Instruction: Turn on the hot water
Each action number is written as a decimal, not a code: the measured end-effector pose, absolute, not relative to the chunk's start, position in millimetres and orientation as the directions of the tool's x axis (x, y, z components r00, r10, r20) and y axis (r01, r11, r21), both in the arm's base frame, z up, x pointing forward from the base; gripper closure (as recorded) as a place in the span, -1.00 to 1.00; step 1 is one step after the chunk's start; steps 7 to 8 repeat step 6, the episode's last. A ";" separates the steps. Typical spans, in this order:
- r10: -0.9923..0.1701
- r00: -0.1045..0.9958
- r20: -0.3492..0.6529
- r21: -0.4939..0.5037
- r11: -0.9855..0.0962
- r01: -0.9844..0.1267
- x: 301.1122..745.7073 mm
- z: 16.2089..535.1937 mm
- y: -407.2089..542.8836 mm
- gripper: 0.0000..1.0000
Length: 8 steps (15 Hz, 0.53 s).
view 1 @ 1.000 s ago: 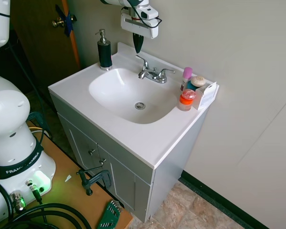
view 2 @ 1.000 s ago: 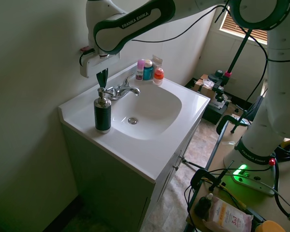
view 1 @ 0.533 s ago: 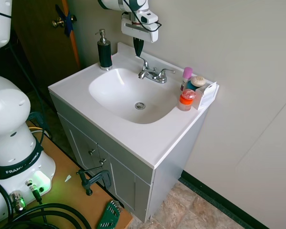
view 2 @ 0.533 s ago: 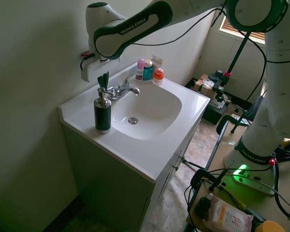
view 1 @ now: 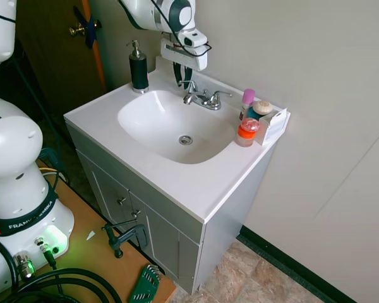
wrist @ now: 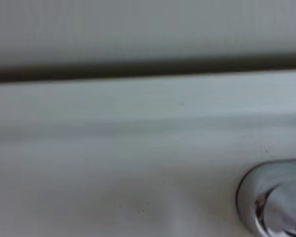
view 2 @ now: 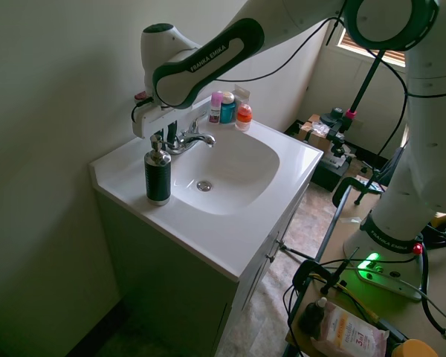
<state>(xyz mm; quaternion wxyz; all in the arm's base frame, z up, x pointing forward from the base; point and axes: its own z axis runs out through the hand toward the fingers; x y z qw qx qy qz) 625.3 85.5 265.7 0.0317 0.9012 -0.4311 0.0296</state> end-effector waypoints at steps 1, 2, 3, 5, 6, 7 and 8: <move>-0.776 0.626 0.079 0.031 -0.625 -0.780 611.4 264.3 81.9 -1.00; -0.777 0.624 0.081 0.021 -0.624 -0.781 598.3 265.3 78.7 -1.00; -0.779 0.622 0.078 0.014 -0.623 -0.782 584.3 266.7 77.2 -1.00; -0.793 0.607 0.057 0.034 -0.606 -0.795 550.3 266.5 56.1 -1.00; -0.802 0.596 0.043 0.036 -0.595 -0.803 533.5 267.6 41.9 -1.00; -0.802 0.596 0.043 0.036 -0.595 -0.803 533.5 267.6 41.9 -1.00; -0.802 0.596 0.043 0.036 -0.595 -0.803 533.5 267.6 41.9 -1.00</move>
